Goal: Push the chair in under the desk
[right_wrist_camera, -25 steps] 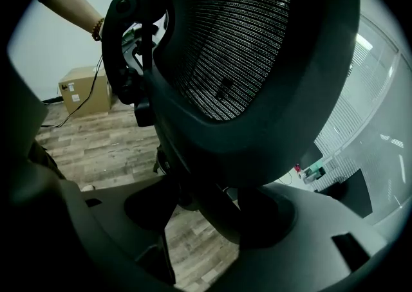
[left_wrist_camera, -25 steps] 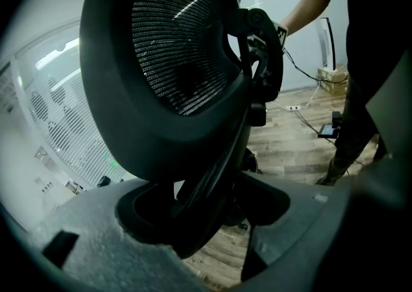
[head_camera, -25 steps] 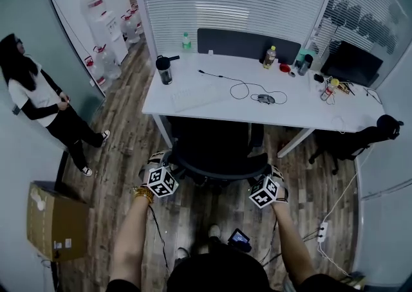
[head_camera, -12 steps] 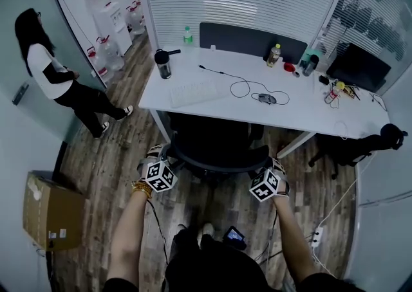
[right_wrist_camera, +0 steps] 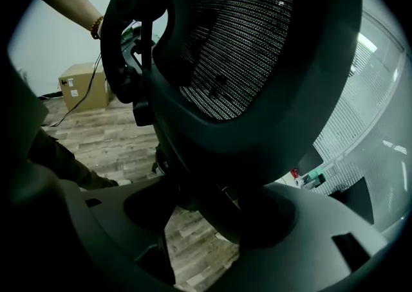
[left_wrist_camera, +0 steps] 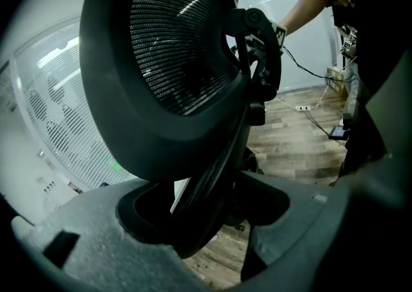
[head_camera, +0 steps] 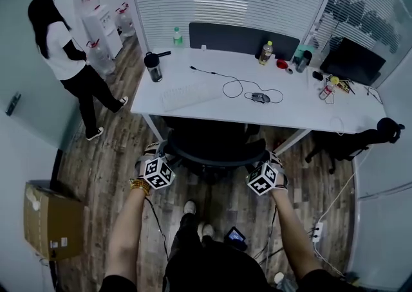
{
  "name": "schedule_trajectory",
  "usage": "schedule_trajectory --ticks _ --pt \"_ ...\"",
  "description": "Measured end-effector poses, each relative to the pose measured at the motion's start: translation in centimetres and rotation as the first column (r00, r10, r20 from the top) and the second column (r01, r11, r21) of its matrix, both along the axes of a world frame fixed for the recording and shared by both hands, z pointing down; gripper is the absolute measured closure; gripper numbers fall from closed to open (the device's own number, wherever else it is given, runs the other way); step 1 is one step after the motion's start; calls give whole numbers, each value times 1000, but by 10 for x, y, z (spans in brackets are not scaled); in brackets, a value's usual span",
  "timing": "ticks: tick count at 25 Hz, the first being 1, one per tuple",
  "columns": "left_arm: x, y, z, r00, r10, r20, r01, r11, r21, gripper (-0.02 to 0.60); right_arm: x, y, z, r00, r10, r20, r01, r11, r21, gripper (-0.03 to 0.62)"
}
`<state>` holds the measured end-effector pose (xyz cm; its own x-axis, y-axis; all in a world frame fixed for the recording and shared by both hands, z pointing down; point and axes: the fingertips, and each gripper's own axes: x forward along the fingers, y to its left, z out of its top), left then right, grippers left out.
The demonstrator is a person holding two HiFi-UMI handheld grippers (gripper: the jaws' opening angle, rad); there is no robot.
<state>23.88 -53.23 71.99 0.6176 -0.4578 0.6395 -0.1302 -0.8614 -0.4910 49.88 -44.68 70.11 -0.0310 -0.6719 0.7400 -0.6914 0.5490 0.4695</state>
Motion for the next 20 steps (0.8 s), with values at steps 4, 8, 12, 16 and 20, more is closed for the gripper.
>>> schedule_trajectory --ticks 4,8,12,16,20 --pt "6 -16 -2 1000 16 4 -16 1000 -4 290 7 -13 1 1000 13 5 -13 1000 -4 301" --pt "12 -30 0 999 32 8 -32 999 -5 291 11 -23 2 1000 28 5 -28 1000 4 299" --pt "19 -45 -1 999 50 14 -50 999 -3 295 15 -34 -1 999 36 1 -36 999 7 299" --pt "25 -59 -2 998 59 13 -59 998 2 295 22 -46 2 999 53 1 -53 999 6 299" --pt "32 -72 -3 997 72 16 -72 997 7 296 29 -58 1 998 64 -4 -64 998 7 298"
